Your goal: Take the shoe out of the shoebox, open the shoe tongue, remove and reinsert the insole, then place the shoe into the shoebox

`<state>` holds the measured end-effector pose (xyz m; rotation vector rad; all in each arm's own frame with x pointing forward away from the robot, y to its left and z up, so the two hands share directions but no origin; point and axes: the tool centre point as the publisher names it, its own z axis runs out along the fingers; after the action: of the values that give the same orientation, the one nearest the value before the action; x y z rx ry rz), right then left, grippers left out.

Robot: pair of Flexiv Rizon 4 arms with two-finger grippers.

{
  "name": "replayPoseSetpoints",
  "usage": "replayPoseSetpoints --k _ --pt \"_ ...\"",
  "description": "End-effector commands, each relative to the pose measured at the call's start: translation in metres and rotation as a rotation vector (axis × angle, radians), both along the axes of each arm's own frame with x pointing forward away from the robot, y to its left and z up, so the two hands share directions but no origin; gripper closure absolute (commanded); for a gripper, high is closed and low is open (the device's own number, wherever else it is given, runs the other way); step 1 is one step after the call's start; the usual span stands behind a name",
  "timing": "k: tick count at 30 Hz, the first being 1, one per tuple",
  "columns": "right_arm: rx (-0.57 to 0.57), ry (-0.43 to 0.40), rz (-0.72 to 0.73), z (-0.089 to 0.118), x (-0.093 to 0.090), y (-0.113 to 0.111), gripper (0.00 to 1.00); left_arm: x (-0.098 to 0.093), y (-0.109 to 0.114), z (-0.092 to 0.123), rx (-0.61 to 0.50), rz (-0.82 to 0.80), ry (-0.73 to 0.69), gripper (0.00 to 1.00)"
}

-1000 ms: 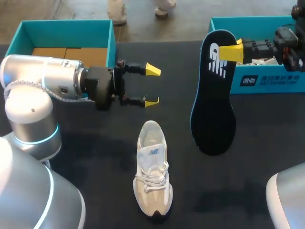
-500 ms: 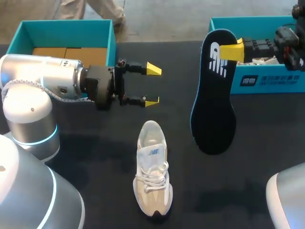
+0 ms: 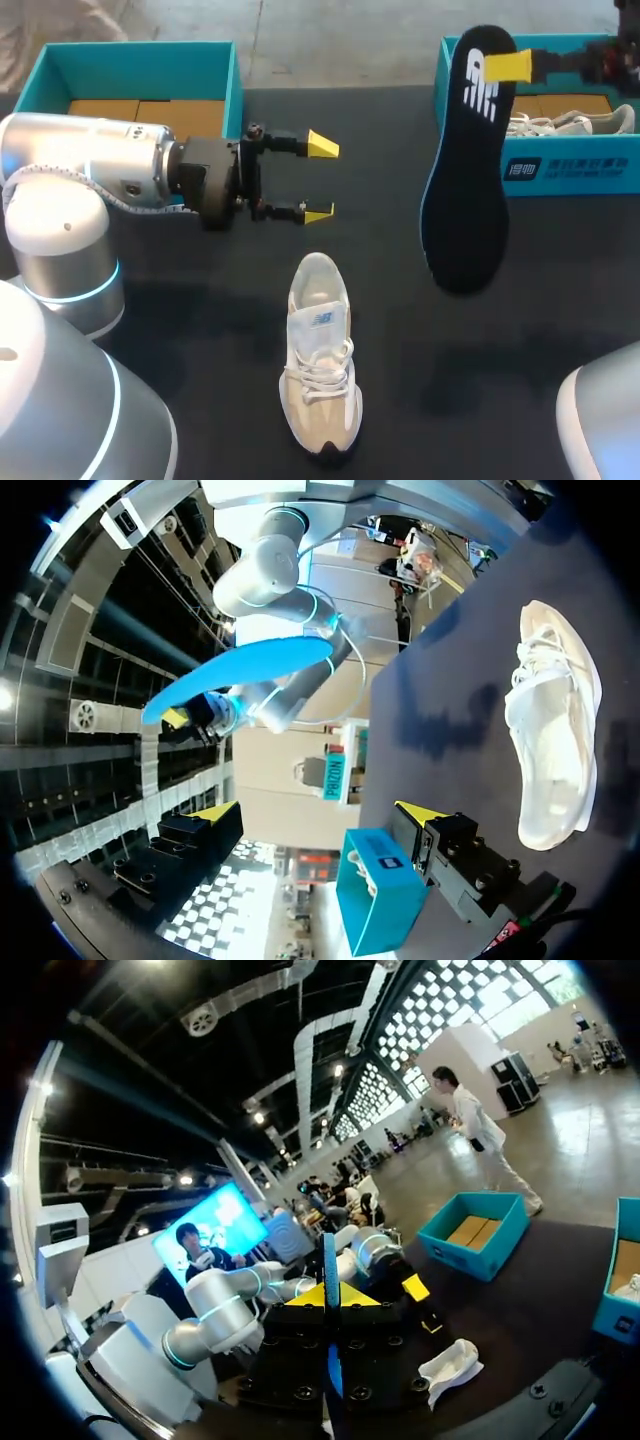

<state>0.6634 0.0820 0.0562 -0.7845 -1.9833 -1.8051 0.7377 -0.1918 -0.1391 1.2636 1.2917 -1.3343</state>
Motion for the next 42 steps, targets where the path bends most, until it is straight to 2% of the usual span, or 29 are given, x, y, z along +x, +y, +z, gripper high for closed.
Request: replayPoseSetpoints --k 1,10,15,30,36,42 --pt "-0.045 0.067 0.100 0.010 0.042 0.004 1.00 0.000 -0.001 -0.001 -0.003 0.002 -0.002 0.00" --pt "-0.052 0.235 0.129 -0.006 0.073 0.003 1.00 0.000 -0.001 -0.001 -0.003 0.002 -0.002 0.00" --pt "-0.059 0.365 0.117 -0.015 0.087 0.003 1.00 0.000 -0.001 -0.001 -0.003 0.002 -0.002 0.00" --pt "-0.059 0.365 0.117 -0.015 0.087 0.003 1.00 0.000 -0.001 -0.001 -0.003 0.002 -0.002 0.00" --pt "0.035 0.452 0.071 -0.040 0.109 0.007 1.00 0.000 -0.001 -0.001 -0.003 0.002 -0.002 0.00" --pt "0.117 0.576 0.033 -0.069 0.118 0.015 1.00 0.000 -0.001 -0.001 -0.003 0.002 -0.002 0.00"
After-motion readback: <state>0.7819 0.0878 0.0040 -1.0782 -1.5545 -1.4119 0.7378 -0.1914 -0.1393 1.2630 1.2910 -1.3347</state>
